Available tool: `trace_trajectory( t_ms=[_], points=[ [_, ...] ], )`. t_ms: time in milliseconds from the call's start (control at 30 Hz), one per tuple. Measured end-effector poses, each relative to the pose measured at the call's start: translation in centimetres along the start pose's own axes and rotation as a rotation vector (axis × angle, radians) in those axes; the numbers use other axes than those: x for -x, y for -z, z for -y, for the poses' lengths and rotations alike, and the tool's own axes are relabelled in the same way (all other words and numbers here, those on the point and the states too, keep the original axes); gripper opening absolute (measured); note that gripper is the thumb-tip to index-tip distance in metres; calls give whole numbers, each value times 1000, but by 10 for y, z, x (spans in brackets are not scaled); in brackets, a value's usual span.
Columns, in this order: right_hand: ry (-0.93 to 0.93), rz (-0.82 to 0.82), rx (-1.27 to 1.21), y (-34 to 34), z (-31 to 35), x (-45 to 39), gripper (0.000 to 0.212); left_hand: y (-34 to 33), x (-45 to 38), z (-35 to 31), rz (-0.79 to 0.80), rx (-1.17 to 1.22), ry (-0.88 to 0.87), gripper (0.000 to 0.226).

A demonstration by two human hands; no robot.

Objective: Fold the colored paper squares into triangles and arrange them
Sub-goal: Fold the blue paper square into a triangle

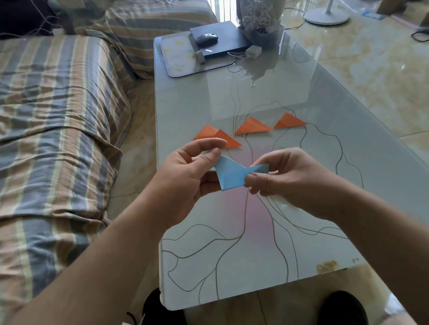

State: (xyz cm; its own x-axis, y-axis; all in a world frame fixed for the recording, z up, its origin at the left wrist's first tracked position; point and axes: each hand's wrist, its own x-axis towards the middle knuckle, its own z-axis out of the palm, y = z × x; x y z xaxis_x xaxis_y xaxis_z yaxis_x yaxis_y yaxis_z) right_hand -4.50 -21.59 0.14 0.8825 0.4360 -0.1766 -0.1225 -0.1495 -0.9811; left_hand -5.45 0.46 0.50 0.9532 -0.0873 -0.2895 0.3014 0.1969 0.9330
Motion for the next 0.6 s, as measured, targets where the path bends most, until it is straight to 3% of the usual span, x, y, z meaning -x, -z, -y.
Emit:
trace_trajectory(
  t_ms=[433,600],
  points=[
    [-44,-155,-205,-10,0,-3,26,-8,8,0,138,69,47,77],
    [-11,-176,-201,-12,-2,-2,26,-14,7,10,75,27,25,67]
  ],
)
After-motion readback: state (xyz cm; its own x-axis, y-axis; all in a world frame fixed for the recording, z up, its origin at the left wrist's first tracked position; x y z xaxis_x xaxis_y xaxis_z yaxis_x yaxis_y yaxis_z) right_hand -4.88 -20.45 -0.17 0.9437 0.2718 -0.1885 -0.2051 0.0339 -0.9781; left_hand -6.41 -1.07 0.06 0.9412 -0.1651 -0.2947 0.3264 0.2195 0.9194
